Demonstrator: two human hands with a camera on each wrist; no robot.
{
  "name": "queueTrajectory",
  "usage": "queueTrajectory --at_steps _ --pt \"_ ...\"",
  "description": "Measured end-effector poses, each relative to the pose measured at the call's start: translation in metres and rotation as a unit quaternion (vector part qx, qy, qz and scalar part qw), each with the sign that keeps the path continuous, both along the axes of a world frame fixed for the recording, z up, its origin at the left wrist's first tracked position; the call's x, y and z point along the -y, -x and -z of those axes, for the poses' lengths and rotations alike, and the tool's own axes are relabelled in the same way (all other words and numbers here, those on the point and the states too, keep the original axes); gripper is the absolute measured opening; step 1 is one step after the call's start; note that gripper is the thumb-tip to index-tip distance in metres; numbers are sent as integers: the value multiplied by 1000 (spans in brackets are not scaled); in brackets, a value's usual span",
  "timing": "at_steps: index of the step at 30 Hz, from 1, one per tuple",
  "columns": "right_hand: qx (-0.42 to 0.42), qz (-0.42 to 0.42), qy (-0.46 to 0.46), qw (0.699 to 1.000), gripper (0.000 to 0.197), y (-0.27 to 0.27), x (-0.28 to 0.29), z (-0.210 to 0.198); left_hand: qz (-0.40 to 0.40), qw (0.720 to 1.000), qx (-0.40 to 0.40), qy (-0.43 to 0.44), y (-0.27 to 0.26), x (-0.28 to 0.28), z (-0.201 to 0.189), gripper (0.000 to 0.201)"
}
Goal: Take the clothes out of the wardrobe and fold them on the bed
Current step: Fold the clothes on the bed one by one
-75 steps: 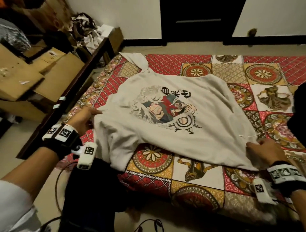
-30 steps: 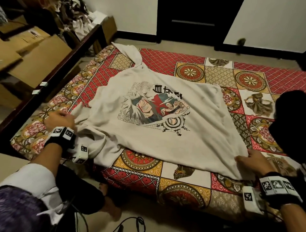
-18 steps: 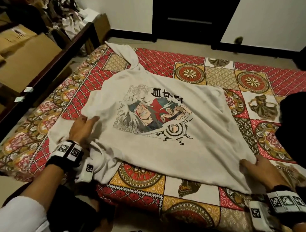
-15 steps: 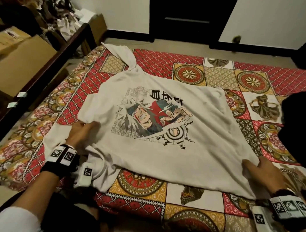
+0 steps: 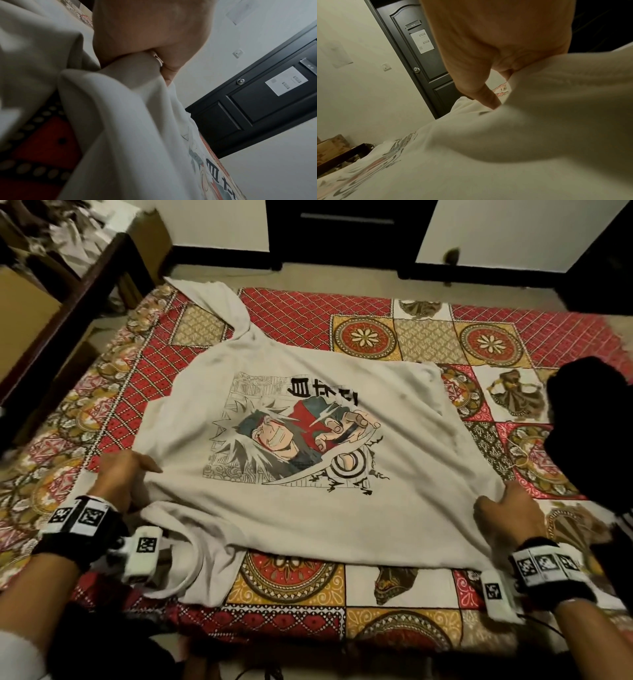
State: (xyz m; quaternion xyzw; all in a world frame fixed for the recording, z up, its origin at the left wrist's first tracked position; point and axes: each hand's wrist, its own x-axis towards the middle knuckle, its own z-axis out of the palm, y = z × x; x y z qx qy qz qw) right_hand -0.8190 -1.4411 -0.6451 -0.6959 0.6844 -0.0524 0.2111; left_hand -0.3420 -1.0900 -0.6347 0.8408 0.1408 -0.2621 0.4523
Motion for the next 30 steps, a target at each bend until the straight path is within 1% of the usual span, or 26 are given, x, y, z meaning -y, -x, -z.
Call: queueTrajectory --at_steps 1,2,4,5,6,8,9,10,12,13,14,16,18,20,21,23,24,26,27,29,30 --pt "-6 -1 -1 1000 31 0 0 1 -7 1000 -8 11 -3 -3 -1 14" --pt "-11 1 -3 1000 32 0 -1 0 -15 999 -21 25 -3 -6 -5 14" --pt "-30 7 -20 999 37 6 2 2 -27 998 -22 49 -16 -21 4 35" --pt "-36 10 -37 999 38 10 6 4 -32 998 -16 57 -27 -28 16 42" --pt "-35 8 -52 998 39 15 9 5 -25 998 -14 49 -30 -34 18 42" --pt "-36 6 -63 997 40 23 18 5 -25 999 -10 32 -22 -37 8 28" --pt "-39 7 -58 998 39 25 21 3 -38 999 -10 8 -14 -38 3 21" --pt "-40 7 -53 998 40 26 24 3 -28 1000 5 -12 -10 -40 2 17" --pt "-52 10 -45 998 39 25 24 3 41 996 45 -59 -9 -44 5 13" --pt "-69 9 -47 996 39 24 22 4 62 995 45 -61 -10 -47 7 18" --pt "-86 7 -52 995 42 23 22 6 62 996 40 -51 -9 -49 4 19" --pt "-101 5 -65 993 51 23 20 9 75 995 42 -41 -9 -50 5 13" --pt "-104 -4 -73 992 51 24 19 10 131 990 41 -34 -4 -51 0 27" --pt "-113 -16 -75 991 48 26 18 8 192 981 11 -29 -2 -53 -3 40" --pt "-118 -22 -73 990 46 26 17 6 207 978 6 -38 0 -54 -6 42" --pt "-128 -30 -65 989 47 28 13 4 207 975 34 -73 -2 -56 -12 39" --pt "-135 -32 -59 989 48 30 12 2 202 974 43 -91 -5 -56 -12 41" --pt "-161 -29 -51 985 49 28 7 -2 209 970 38 -117 -5 -59 -13 51" --pt "-176 -30 -43 983 49 26 4 -4 220 967 37 -124 -3 -59 -14 51" --pt "-207 -38 -28 977 52 24 -3 -5 233 964 27 -126 2 -60 -16 43" --pt "-214 -44 -23 976 55 24 -6 -5 244 962 23 -120 0 -63 -12 48"
